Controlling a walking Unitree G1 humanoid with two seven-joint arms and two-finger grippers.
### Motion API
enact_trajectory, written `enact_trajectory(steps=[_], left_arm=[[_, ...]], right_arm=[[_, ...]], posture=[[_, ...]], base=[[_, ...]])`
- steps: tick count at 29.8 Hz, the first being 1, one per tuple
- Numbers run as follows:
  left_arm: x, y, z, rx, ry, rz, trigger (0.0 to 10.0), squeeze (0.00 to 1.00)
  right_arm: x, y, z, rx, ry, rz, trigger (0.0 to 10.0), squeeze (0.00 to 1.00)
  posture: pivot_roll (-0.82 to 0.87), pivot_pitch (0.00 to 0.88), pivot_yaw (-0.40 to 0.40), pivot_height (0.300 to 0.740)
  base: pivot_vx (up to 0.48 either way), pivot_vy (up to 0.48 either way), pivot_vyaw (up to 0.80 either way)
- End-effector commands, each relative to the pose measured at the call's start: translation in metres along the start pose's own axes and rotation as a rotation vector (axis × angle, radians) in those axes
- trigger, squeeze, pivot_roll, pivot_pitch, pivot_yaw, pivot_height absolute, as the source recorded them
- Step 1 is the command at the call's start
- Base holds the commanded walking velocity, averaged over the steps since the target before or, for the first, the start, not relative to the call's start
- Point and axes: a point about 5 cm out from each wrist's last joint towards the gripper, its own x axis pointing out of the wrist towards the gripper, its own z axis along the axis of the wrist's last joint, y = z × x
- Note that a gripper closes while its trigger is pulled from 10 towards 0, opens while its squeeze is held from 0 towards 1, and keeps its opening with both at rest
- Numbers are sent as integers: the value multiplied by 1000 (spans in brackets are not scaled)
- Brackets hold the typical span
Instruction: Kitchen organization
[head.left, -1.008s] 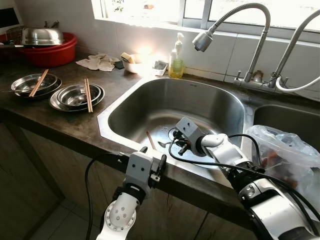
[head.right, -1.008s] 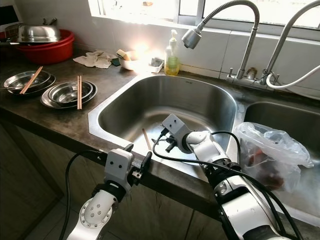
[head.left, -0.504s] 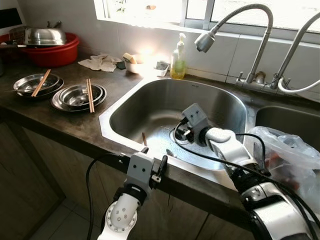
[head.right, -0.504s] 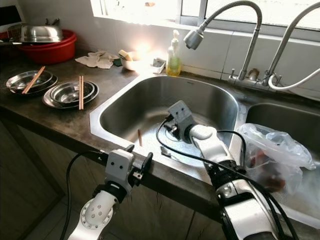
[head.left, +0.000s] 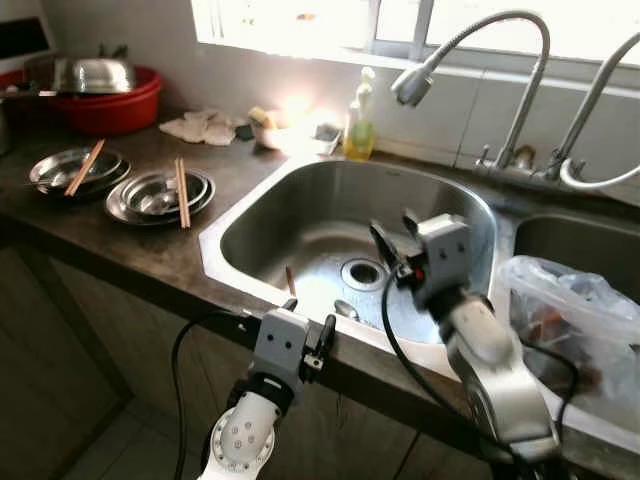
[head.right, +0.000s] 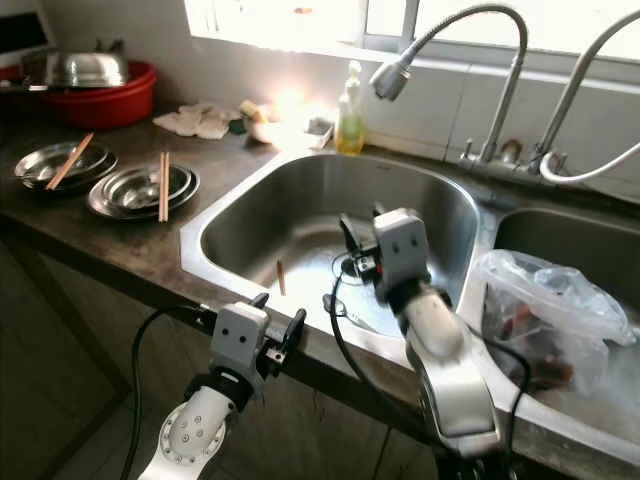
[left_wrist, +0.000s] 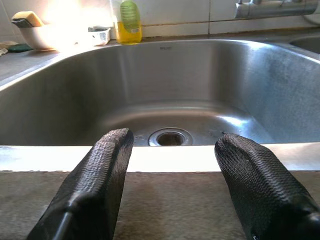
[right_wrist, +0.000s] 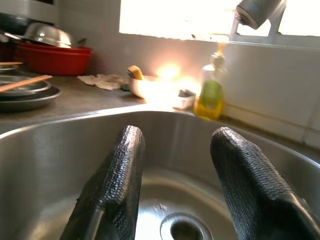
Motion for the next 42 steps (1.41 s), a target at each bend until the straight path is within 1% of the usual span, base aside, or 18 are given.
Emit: enact_trajectory(steps=[1,2,3,5,6,7,12,13,16,19,23,25,29,34,36,42], left_arm=[[-4,-5,0,-8,0,-15,10000,0],[-6,-5,0,-7,-5,-13,10000,0],[-6,-5,0,-7,-5,-13,10000,0],[-9,-4,2,-12,-18,-11,10000,0],[-9,-4,2,-12,-18,-11,10000,0],[-10,-3,4,-18,-27,-10,10000,0],[-10,-1,8,5,-48,14,10000,0],[-10,2,11,4,-65,33,10000,0],[-11,3,14,-2,-77,44,10000,0],[-14,5,14,-10,-76,55,10000,0],[-17,4,12,-11,-61,58,10000,0],[-17,4,12,-11,-61,58,10000,0],[-19,-1,9,-10,-40,46,10000,0],[-18,-1,8,-9,-34,47,10000,0],[-18,-1,6,3,-23,47,10000,0],[-19,-4,5,-1,-19,36,10000,0]], right_arm=[[-10,3,8,24,-42,-27,10000,0],[-20,6,4,37,-22,-38,10000,0],[-20,6,4,37,-22,-38,10000,0],[-36,10,-1,62,14,-71,10000,0],[-36,10,-1,62,14,-71,10000,0],[-45,13,-2,68,33,-85,10000,0],[-53,17,-7,67,60,-101,10000,0],[-56,22,-10,69,70,-96,10000,0],[-59,27,-11,79,81,-85,10000,0],[-60,28,-11,88,85,-84,10000,0],[-63,27,-11,93,91,-97,10000,0],[-63,27,-11,93,91,-97,10000,0],[-64,26,-13,88,101,-112,10000,0],[-63,26,-13,87,106,-115,10000,0],[-62,26,-14,88,107,-115,10000,0],[-63,27,-15,78,119,-112,10000,0]], posture=[[108,0,-43,740],[106,0,-41,740],[106,0,-41,740],[105,0,-37,740],[105,0,-37,740],[101,0,-34,740],[100,0,-30,740],[101,0,-33,740],[110,0,-38,740],[111,0,-39,740],[117,0,-34,740],[117,0,-34,740],[119,0,-37,740],[119,3,-37,740],[117,4,-35,740],[115,6,-40,740]], base=[[0,0,0],[0,0,0],[0,0,0],[0,0,0],[0,0,0],[0,0,0],[0,0,0],[0,0,0],[0,0,0],[0,0,0],[0,0,0],[0,0,0],[0,0,0],[0,0,0],[-240,0,0],[-257,0,0]])
